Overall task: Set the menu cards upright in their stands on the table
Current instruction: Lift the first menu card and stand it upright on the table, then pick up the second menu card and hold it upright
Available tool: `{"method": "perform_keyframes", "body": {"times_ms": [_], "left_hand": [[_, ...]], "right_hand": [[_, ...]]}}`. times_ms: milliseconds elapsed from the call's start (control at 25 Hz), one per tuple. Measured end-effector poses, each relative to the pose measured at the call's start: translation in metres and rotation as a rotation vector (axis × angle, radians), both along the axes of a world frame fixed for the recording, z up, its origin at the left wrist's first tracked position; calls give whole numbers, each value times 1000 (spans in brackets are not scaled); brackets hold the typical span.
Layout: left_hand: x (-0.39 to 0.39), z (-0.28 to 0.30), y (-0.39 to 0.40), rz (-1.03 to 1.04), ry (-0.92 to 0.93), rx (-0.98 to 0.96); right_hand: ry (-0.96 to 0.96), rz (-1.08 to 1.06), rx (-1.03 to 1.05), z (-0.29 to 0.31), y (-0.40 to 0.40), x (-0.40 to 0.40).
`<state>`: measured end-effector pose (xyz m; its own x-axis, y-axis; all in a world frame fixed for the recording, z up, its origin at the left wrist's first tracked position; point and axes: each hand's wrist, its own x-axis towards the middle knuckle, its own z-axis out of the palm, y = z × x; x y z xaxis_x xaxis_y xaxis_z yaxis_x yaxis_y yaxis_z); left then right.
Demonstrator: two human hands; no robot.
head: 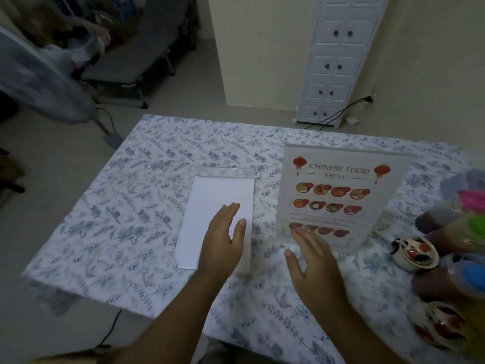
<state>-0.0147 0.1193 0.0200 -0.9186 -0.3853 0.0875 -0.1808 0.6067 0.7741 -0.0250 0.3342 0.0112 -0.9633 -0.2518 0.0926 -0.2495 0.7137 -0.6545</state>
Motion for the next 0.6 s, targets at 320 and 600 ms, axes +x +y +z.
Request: {"method": "perform_keyframes", "body": {"times_ms": [320, 600], "left_hand": [[32, -50, -139, -26, -423, -333], [37, -74, -188, -180, -503, -124]], "right_hand": [[-258, 141, 415, -39, -117, -18], [-556, -345, 181, -51, -171, -21]]}}
